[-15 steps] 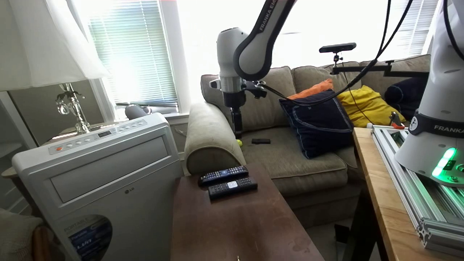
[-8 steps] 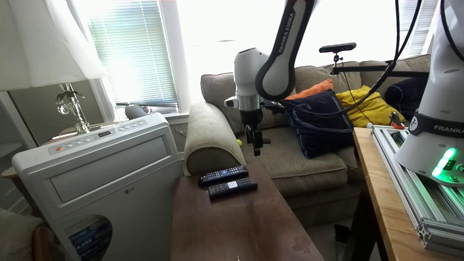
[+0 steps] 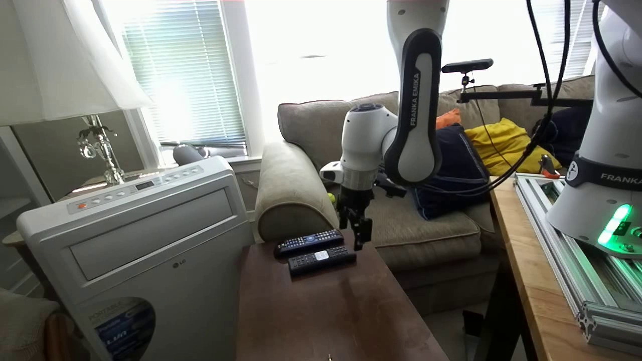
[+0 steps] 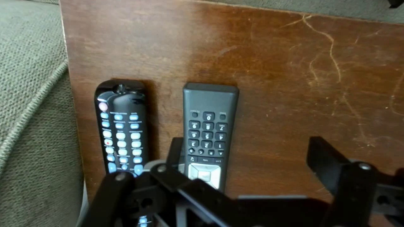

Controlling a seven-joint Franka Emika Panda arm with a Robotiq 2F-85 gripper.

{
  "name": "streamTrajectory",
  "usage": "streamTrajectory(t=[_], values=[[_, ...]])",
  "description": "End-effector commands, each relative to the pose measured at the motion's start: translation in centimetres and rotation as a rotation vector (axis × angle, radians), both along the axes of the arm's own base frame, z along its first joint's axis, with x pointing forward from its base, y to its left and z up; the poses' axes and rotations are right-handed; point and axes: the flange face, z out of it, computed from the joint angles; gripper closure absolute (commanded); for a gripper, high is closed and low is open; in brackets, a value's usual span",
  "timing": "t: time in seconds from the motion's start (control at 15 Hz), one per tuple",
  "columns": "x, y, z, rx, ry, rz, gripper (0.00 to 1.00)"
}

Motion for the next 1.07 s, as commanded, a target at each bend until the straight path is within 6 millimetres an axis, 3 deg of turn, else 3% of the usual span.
streamTrajectory(t=[0.0,0.33,0.6,0.8,1.0], values=[[0.4,1.0,-2.4,0.0,-0.095,0.0,0.0],[1.5,2.6,-4.6,-0.011,-0.168,-0.061,0.0],[3.2,4.6,-5.8,-0.001,-0.101,-0.145,0.0],[6.0,5.5,-5.6,0.014,-0.069,-0.199,0.0],[9.2,5.1,-4.4,0.016,-0.055,-0.229,0.0]])
